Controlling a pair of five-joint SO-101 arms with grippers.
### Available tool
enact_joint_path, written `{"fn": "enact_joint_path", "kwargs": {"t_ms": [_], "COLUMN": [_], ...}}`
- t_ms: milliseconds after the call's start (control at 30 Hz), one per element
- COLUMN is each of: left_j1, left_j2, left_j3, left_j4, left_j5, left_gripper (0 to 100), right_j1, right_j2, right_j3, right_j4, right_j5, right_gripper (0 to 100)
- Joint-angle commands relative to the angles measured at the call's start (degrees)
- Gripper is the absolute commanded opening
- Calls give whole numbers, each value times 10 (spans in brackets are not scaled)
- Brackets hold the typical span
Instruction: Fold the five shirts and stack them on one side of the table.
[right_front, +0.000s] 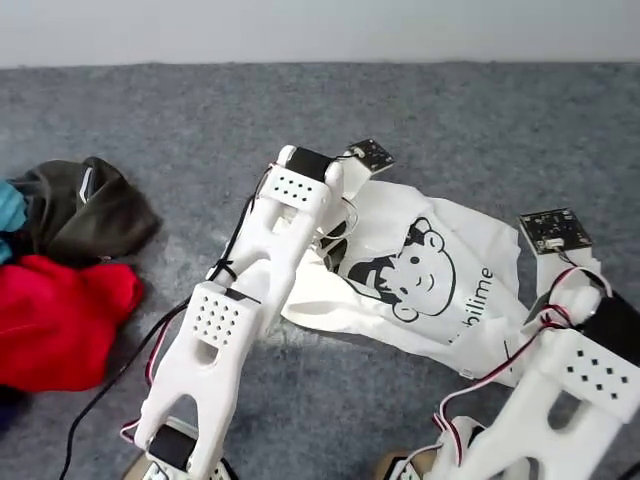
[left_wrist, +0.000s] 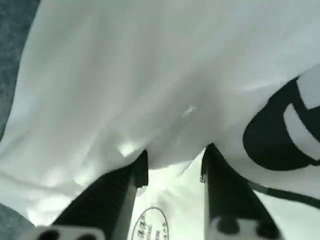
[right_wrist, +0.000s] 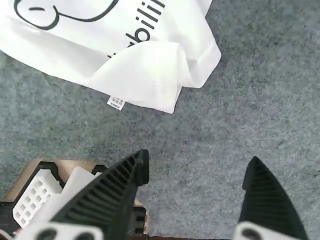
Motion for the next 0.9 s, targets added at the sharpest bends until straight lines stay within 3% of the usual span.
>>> {"fn": "enact_joint_path", "kwargs": {"t_ms": [0,300,600,867], "left_j1": [-14,-13,-4,5], "left_j2": [3,1,-62,-254], "left_j3": [-19,-62,-100,51], "left_j4": [-2,23,25,25], "left_j5": [-1,-4,-3,-4], "left_gripper": [148,55,21,15], "right_j1": [2,2,2,2], "right_j2": [-10,-7,-7,-7], "right_j3": [-6,-6,-6,-6], "right_j4": [14,4,0,-16], "right_j5": [-2,-2,-2,-2], "right_gripper": [310,310,310,309]}}
